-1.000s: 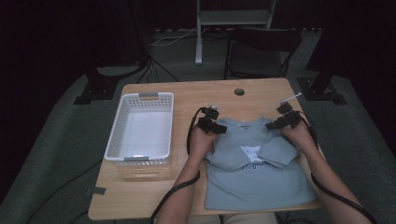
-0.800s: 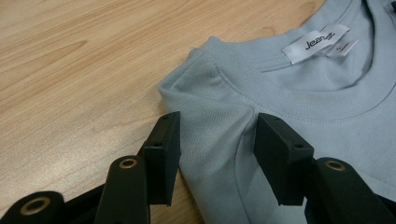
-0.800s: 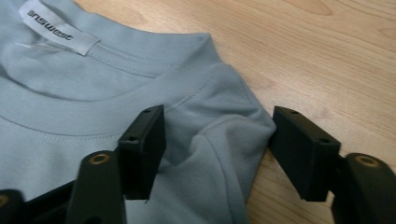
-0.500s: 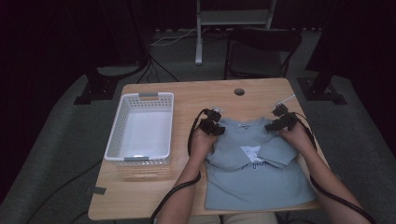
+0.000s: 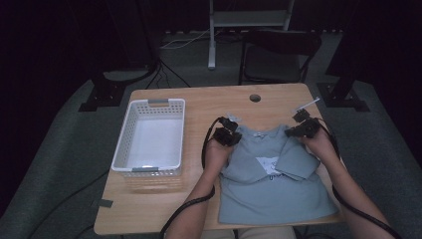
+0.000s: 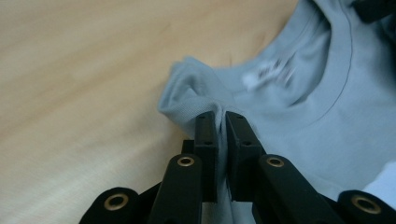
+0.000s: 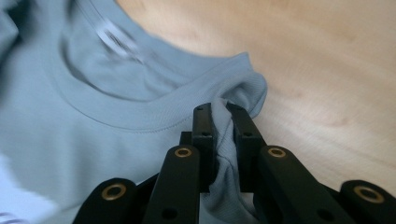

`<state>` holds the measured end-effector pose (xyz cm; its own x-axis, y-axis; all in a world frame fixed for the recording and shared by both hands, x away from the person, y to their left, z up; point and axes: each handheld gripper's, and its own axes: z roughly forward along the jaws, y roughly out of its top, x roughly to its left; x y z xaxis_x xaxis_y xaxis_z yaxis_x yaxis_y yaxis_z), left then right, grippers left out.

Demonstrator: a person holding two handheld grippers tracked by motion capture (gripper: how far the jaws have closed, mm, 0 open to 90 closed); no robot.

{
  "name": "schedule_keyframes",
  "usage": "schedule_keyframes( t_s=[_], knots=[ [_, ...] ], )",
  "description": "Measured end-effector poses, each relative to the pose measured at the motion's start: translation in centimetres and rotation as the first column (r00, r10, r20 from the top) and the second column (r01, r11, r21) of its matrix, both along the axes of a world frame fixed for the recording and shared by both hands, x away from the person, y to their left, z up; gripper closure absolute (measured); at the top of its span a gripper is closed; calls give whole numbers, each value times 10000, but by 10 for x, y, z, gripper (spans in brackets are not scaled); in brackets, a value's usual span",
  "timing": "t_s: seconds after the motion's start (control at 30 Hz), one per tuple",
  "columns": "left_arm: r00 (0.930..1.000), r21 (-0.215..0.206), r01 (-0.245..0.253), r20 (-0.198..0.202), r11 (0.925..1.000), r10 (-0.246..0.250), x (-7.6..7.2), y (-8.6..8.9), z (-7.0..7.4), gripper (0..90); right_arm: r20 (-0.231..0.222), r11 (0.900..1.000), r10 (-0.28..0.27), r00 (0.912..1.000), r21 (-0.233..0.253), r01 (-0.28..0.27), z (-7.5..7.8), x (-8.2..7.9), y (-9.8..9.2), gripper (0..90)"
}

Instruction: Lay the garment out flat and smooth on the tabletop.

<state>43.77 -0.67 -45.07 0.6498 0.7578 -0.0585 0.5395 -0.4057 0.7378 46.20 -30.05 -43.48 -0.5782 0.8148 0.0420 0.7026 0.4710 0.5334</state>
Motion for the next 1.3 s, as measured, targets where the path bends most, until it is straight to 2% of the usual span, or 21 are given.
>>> schedule_keyframes(
  t_s=[0.07, 0.1, 0.13, 0.17, 0.2, 0.23, 0.27, 0.3, 0.33, 0.43, 0.5, 0.57, 0.63, 0.67, 0.7, 0.8, 0.83, 0.87, 1.0, 1.07, 1.3],
  knots=[
    [9985, -14, -219, 509, 9998, 219, 3, 0, 15, 853, -24, 9996, -39, 10000, 272, 40, 15, 5, -2, 831],
    [9947, -50, -469, 918, 9989, 471, 6, -1, 26, 853, 142, 9995, -85, 9999, 302, 81, 24, 9, -2, 830],
    [9848, 92, -857, 1525, 9963, 833, 11, -2, 37, 851, 384, 9988, -201, 9991, 444, 184, 37, 14, -2, 824],
    [9627, 477, -1588, 2290, 9862, 1440, 21, -3, 51, 844, 883, 9967, -566, 9945, 630, 511, 50, 20, -3, 745],
    [9445, 543, -2152, 2652, 9751, 1937, 28, -2, 58, 774, 1637, 9871, -1515, 9748, 775, 1404, 68, 27, -6, 588],
    [9298, 536, -2705, 2735, 9612, 2464, 37, 0, 66, 669, 1966, 9787, -2013, 9596, 802, 1889, 77, 32, -8, 543],
    [9308, 366, -2884, 2449, 9568, 2712, 45, 4, 71, 655, 2092, 9682, -2446, 9468, 1057, 2268, 87, 36, -12, 506],
    [9340, 49, -2925, 2160, 9562, 2846, 51, 7, 74, 631, 1932, 9576, -2735, 9423, 1474, 2477, 93, 39, -16, 463],
    [9371, -26, -2999, 1866, 9540, 2951, 54, 10, 76, 569, 1724, 9518, -2806, 9442, 1772, 2505, 96, 41, -19, 439],
    [9484, 506, -2703, 1860, 9615, 2568, 52, 11, 69, 545, 1640, 9607, -2560, 9527, 1525, 2319, 92, 39, -21, 411],
    [9668, 402, -2236, 1358, 9739, 2163, 46, 11, 61, 525, 1399, 9681, -2251, 9642, 1441, 2051, 82, 36, -21, 400],
    [9794, 246, -1830, 916, 9828, 1800, 38, 10, 55, 525, 1167, 9753, -1977, 9733, 1232, 1834, 71, 32, -19, 395],
    [9906, 274, -1251, 598, 9918, 1233, 27, 4, 47, 525, 964, 9813, -1744, 9800, 995, 1648, 61, 27, -16, 388],
    [9906, 274, -1251, 598, 9918, 1233, 27, 4, 47, 525, 964, 9813, -1744, 9800, 995, 1648, 61, 27, -16, 388],
    [9957, 392, -788, 512, 9961, 767, 16, 0, 42, 525, 885, 9851, -1535, 9842, 920, 1454, 55, 23, -13, 388],
    [9989, 780, -224, 438, 9967, 191, -2, -5, 35, 524, 778, 9964, -756, 9941, 452, 723, 39, 7, -2, 398],
    [9989, 780, -224, 438, 9967, 191, -2, -5, 35, 524, 754, 9978, -569, 9955, 390, 541, 35, 3, 1, 401],
    [9998, 380, 115, 183, 9992, -122, -13, -4, 31, 524, 713, 9986, -439, 9965, 334, 416, 31, -1, 4, 404],
    [9984, 542, 559, 35, 9970, -562, -32, -6, 21, 524, 658, 9999, 102, 9978, 0, -102, 18, -11, 16, 417],
    [9981, 677, 615, 13, 9958, -617, -35, -7, 17, 524, 636, 9998, 176, 9978, -57, -173, 14, -11, 19, 417],
    [9940, 265, 1044, -365, 9942, -1034, -47, -13, 0, 523, 290, 9992, 251, 9993, -312, -242, -3, 3, 45, 427]
  ],
)
